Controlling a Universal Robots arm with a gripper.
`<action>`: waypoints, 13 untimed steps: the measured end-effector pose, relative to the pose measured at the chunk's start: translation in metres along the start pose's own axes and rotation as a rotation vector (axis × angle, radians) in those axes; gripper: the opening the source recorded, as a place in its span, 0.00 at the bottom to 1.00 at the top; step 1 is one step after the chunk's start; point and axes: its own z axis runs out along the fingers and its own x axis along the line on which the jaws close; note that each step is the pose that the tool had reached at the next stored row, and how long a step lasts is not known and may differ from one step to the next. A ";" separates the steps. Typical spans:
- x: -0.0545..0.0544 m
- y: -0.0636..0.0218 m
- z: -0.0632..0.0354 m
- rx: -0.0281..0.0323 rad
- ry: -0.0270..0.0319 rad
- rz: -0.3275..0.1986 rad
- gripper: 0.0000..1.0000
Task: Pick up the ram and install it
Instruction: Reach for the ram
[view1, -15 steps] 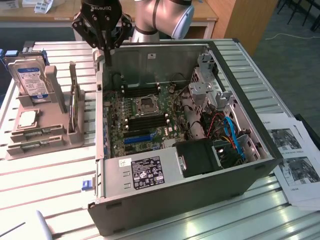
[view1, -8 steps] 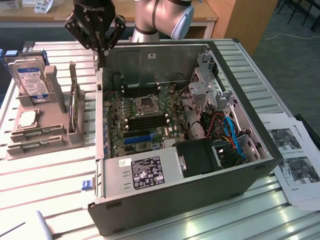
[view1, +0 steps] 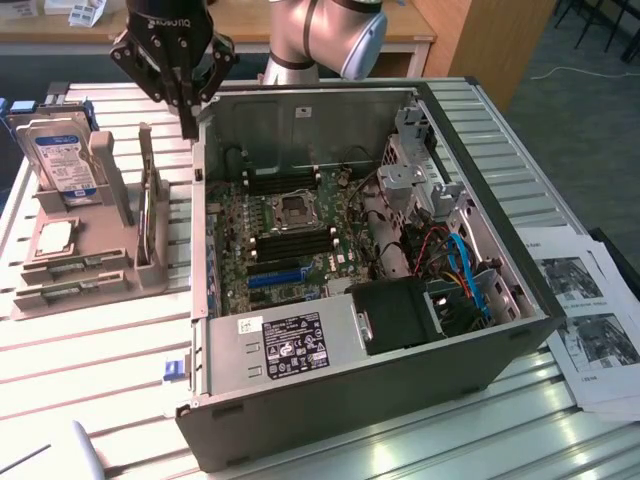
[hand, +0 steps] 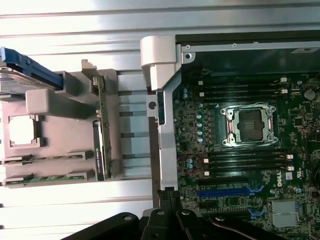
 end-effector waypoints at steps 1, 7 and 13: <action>0.002 -0.0002 0.0004 0.0003 0.0028 0.000 0.10; 0.016 -0.0014 0.0031 0.0015 0.0177 0.001 0.10; 0.031 -0.0026 0.0057 0.0029 0.0321 0.002 0.10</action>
